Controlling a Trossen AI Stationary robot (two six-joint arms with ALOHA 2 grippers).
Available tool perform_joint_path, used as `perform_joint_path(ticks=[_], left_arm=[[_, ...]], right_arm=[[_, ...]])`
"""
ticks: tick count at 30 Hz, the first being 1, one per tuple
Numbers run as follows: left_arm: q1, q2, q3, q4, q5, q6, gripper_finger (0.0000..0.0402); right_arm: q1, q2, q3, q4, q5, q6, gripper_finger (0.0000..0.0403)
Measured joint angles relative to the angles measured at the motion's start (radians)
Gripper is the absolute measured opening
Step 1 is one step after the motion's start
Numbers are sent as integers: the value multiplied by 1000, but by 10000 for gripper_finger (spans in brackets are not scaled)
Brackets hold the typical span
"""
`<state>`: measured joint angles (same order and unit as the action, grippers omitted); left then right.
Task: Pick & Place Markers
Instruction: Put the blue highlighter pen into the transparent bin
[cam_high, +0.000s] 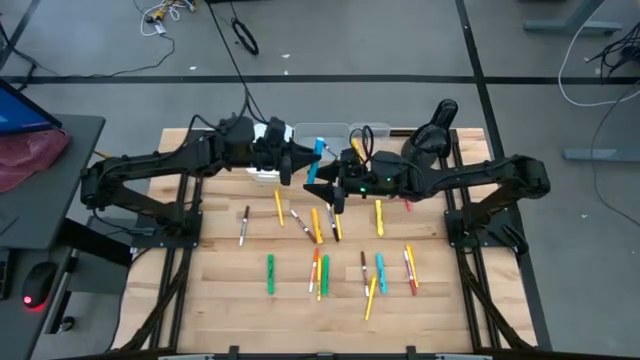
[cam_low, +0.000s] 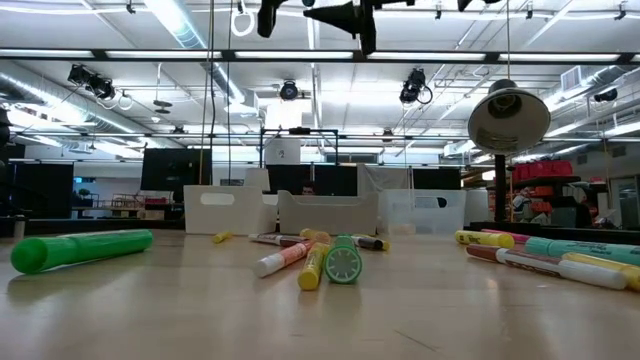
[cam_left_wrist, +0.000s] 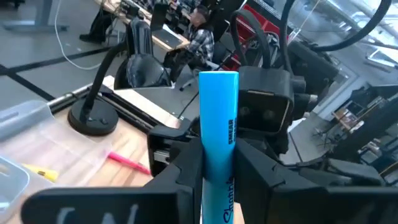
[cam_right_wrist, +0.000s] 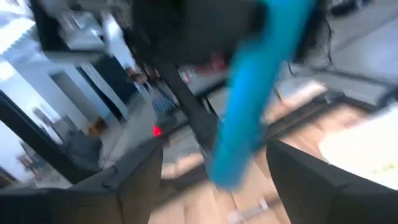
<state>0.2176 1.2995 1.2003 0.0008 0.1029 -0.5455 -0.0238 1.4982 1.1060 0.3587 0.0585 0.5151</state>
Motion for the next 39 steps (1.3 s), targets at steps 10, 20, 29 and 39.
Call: perform_joint_path(ticks=[10, 20, 29, 39], left_arm=[[11, 0, 0, 5, 2, 34, 74], [17, 0, -1, -3, -5, 80, 118], [86, -50, 0, -236, 18, 123, 226], [127, -77, 0, -430, 19, 119, 230]], right_arm=[[-9, -9, -1, 11, 40, 14, 150], [-29, -76, 20, -196, 84, 61, 41], [-179, -80, 369, -1052, 84, 124, 41], [-435, 227, 618, -1500, -92, 23, 41]])
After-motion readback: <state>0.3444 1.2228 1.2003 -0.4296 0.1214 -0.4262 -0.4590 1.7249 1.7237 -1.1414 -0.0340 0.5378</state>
